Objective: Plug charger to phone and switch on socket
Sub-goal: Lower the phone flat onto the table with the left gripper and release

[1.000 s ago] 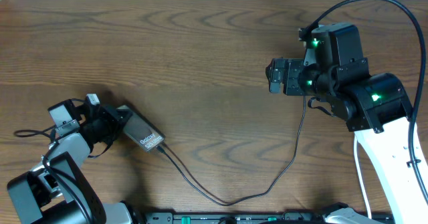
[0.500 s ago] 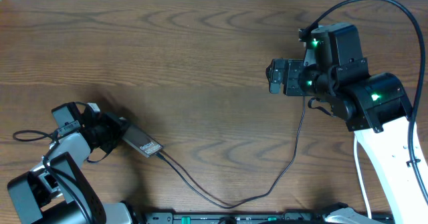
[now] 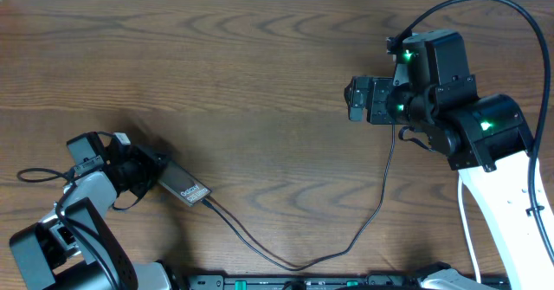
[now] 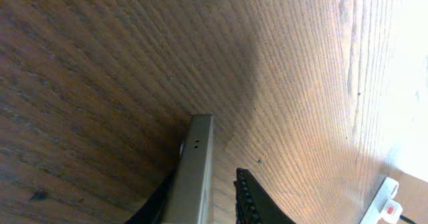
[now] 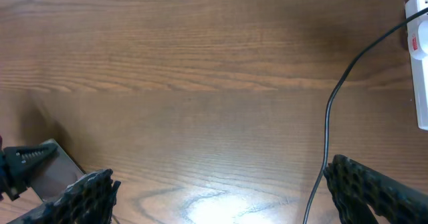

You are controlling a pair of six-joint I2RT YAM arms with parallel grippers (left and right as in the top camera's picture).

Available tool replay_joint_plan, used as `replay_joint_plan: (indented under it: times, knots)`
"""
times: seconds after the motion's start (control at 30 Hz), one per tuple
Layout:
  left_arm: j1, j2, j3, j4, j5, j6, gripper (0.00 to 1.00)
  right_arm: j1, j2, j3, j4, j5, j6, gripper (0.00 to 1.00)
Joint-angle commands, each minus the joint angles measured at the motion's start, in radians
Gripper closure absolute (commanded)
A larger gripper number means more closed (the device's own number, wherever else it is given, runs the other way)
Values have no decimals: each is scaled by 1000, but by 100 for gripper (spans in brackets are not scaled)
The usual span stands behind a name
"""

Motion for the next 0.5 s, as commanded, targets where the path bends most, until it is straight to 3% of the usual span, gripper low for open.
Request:
replay_joint_plan:
  times: [0.0,0.17,0.27,0.47]
  knots:
    - [-3,3,1,-23,-45,6,72,-7,7,3,-6,16,-16,1]
    - [-3,3,1,-31,-45,6,69,-7,7,3,-6,15,-16,1]
    - [-3,3,1,-43,-45,7,57,-7,7,3,-6,15,-16,1]
    - [-3,3,1,-64,-46,7,48,-7,7,3,-7,15,-16,1]
